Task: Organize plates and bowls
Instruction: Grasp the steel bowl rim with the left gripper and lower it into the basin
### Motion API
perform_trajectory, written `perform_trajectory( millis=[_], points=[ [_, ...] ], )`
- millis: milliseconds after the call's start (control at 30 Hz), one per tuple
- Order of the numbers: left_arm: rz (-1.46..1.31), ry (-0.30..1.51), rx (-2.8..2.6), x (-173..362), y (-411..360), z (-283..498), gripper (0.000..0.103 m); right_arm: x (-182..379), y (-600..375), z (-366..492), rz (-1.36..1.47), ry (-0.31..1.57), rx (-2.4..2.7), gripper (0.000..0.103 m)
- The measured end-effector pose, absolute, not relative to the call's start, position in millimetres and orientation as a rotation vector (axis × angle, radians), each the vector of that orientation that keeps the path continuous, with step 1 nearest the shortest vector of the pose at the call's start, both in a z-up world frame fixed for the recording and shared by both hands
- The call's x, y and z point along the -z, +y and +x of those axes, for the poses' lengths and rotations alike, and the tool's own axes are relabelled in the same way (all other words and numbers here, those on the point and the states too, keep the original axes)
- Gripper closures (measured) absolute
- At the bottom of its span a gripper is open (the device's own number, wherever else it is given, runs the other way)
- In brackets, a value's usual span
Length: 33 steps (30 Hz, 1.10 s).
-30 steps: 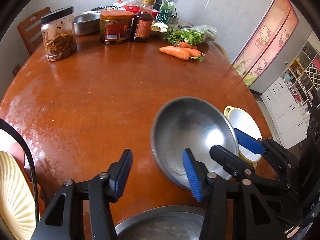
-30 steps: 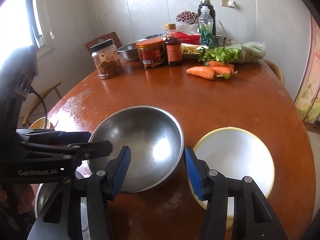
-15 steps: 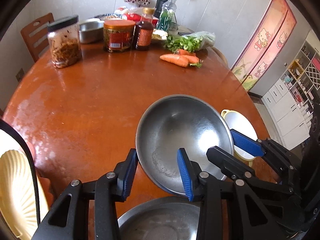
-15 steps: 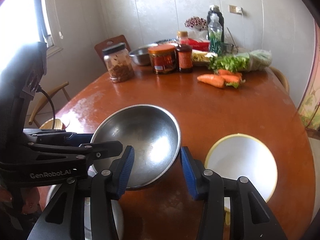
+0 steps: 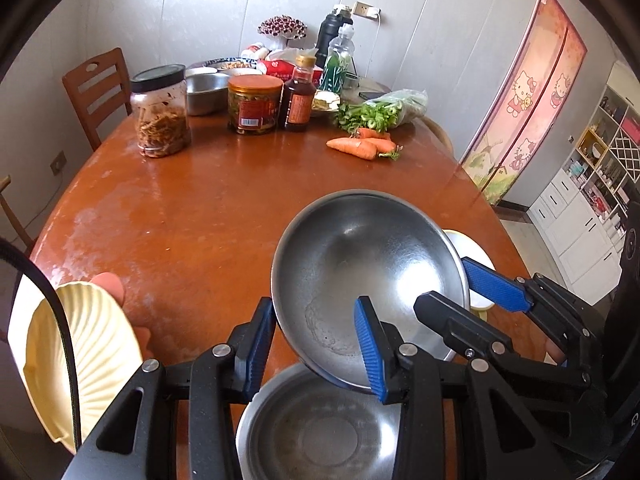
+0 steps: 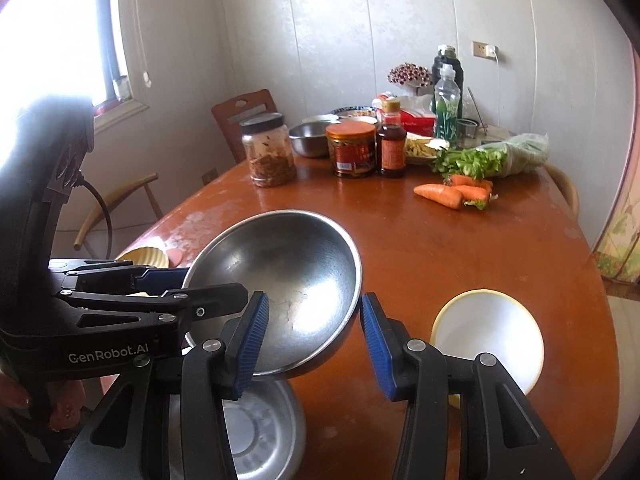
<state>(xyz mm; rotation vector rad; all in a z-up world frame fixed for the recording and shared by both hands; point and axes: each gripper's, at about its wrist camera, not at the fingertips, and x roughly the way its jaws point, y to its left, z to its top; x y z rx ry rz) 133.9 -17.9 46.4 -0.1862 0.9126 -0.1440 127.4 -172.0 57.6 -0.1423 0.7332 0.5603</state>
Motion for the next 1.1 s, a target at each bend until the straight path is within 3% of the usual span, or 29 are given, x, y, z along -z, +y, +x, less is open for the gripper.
perform_trajectory(
  millis=[1100],
  points=[
    [-0.160,0.884,0.140,-43,-21,36,0.063,-56,-173,35,-0.158,0.712,-0.575,0.053]
  ],
)
